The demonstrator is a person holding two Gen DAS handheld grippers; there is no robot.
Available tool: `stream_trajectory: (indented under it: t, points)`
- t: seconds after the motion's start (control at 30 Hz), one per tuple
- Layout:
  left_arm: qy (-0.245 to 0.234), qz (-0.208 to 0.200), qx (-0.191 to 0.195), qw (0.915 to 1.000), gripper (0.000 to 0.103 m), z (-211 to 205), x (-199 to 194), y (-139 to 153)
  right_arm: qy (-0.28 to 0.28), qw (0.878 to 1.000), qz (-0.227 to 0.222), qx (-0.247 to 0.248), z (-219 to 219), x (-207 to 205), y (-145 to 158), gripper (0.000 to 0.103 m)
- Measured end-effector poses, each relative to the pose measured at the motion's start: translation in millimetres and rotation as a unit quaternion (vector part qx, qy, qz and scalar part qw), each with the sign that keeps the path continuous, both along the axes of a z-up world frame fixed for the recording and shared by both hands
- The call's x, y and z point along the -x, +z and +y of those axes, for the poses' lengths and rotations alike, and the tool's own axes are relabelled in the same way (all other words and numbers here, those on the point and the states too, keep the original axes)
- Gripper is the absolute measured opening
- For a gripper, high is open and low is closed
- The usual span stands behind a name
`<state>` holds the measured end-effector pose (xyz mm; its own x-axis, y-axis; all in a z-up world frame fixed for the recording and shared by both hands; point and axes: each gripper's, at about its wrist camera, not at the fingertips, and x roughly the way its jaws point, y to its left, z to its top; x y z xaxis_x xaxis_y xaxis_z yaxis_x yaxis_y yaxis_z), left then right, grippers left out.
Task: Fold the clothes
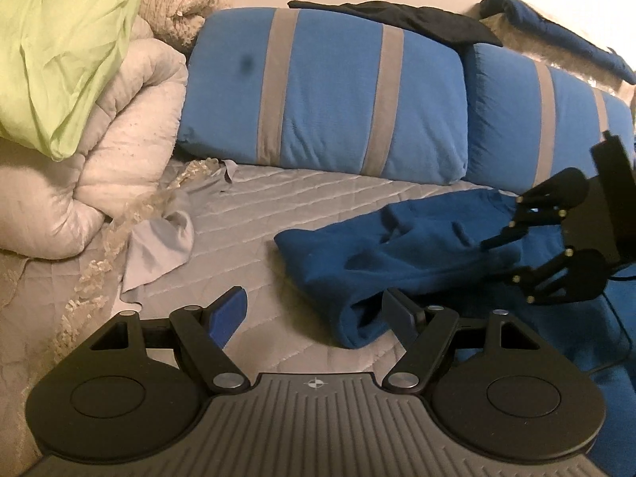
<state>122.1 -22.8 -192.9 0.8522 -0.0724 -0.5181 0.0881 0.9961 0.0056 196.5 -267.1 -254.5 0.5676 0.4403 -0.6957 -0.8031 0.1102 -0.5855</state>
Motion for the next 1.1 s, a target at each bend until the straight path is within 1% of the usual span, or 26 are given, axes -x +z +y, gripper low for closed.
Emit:
stream_trajectory:
  t: [0.1,0.2,0.23,0.27,0.3,0.37,0.5,0.53,0.6,0.63,0.7,0.83,0.9,0.93,1.03,1.1]
  points:
    - [0.001,0.003,0.004,1.0000,0.075,-0.1,-0.4,-1.6,0.008,1.000,0.003,0.005,3.3,-5.2,-1.3,0.048]
    - [0.003,0.015,0.004,0.9999,0.075,-1.4,-2.4,-4.7,0.012,1.000,0.011,0.012,6.4,-9.8,-2.4,0.047]
    - [0.002,0.021,0.003,0.9998,0.075,-2.2,-2.8,-5.4,0.015,1.000,0.015,0.016,6.8,-10.0,-3.1,0.038]
    - [0.002,0.028,0.002,0.9996,0.075,-3.0,-3.3,-6.2,0.016,0.999,0.018,0.021,7.2,-10.0,-3.6,0.020]
    - [-0.001,0.032,0.001,0.9995,0.075,-3.8,-3.3,-6.6,0.017,0.999,0.015,0.023,6.4,-7.6,-3.5,0.012]
    - [-0.011,0.038,-0.005,0.9992,0.075,-5.8,-3.0,-7.7,0.018,0.999,0.006,0.025,4.4,-3.3,-2.9,0.007]
    - [-0.024,0.048,-0.026,0.9983,0.075,-13.9,-7.4,-11.6,0.000,0.999,-0.030,0.023,1.1,3.9,2.0,0.006]
    - [-0.028,0.058,-0.024,0.9976,0.075,-16.2,-11.9,-13.1,-0.007,0.999,-0.045,0.025,2.3,3.9,3.9,0.006]
    - [-0.034,0.083,-0.007,0.9960,0.075,-18.2,-24.3,-17.5,-0.018,0.997,-0.069,0.027,4.9,2.2,12.3,0.005]
    - [-0.029,0.088,0.007,0.9957,0.075,-19.9,-30.2,-19.3,-0.023,0.996,-0.079,0.025,6.8,0.4,17.8,0.005]
    - [-0.014,0.092,0.030,0.9952,0.075,-27.2,-42.6,-22.6,-0.035,0.995,-0.090,0.017,10.4,-3.5,30.6,0.005]
    - [0.018,0.095,0.061,0.9934,0.075,-36.8,-70.5,-23.7,-0.049,0.991,-0.121,0.005,17.7,-8.6,57.5,0.005]
    - [0.033,0.097,0.074,0.9920,0.075,-38.1,-84.0,-22.4,-0.059,0.988,-0.146,0.002,22.5,-12.9,71.3,0.005]
    - [0.036,0.097,0.072,0.9920,0.075,-41.6,-89.8,-21.2,-0.064,0.985,-0.158,0.000,24.9,-15.1,78.2,0.005]
    - [0.033,0.083,0.048,0.9949,0.075,-54.6,-100.8,-18.4,-0.080,0.978,-0.190,-0.008,32.6,-22.0,101.2,0.005]
    - [0.025,0.083,0.043,0.9953,0.075,-63.1,-103.9,-19.5,-0.091,0.974,-0.209,-0.014,37.8,-26.6,117.4,0.005]
